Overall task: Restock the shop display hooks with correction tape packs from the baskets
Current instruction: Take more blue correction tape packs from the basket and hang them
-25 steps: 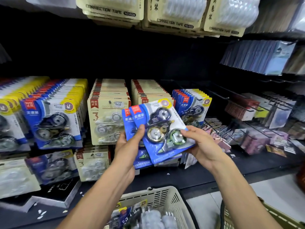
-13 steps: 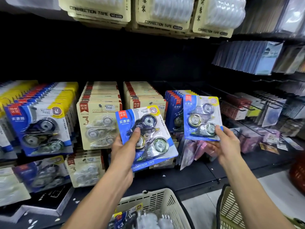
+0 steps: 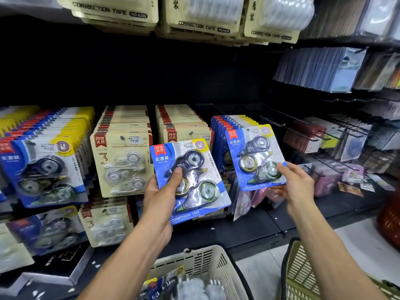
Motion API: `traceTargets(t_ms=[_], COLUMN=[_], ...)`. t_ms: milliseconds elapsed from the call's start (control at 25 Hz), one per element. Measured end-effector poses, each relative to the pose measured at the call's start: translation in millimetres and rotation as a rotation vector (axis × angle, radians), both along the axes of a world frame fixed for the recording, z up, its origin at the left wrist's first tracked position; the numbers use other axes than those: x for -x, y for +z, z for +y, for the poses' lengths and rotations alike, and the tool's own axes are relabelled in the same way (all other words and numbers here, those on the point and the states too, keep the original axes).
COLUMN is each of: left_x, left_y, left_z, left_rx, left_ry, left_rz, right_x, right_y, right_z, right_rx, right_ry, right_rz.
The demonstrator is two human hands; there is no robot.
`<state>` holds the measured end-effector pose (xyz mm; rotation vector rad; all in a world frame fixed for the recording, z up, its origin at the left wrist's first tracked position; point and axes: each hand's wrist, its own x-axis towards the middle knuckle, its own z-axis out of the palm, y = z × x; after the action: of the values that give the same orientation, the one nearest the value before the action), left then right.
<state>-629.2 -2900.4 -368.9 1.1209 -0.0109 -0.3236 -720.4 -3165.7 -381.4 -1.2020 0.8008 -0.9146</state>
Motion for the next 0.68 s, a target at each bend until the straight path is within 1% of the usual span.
traceTargets(t_ms=[120, 320, 480, 600, 680], left_x=[1, 0, -3, -2, 0], left_y=[0, 1, 2, 3, 3], left_z=[0, 3, 8, 9, 9], left_rx=[0.011, -0.005, 0.002, 0.006, 0.007], left_ry=[-0.009, -0.007, 0.007, 0.000, -0.014], left_rz=[-0.005, 0.006, 0.004, 0.003, 0.006], right_x=[-5, -10, -15, -20, -24], right_y=[-2, -3, -5, -7, -7], right_z=[0, -3, -2, 1, 0], right_rx=[0.032, -0.098, -0.109, -0.034, -0.025], right_ry=[-0.026, -0.142, -0.237, -0.242, -0.240], right_rz=[0.008, -0.077, -0.109, -0.005, 0.032])
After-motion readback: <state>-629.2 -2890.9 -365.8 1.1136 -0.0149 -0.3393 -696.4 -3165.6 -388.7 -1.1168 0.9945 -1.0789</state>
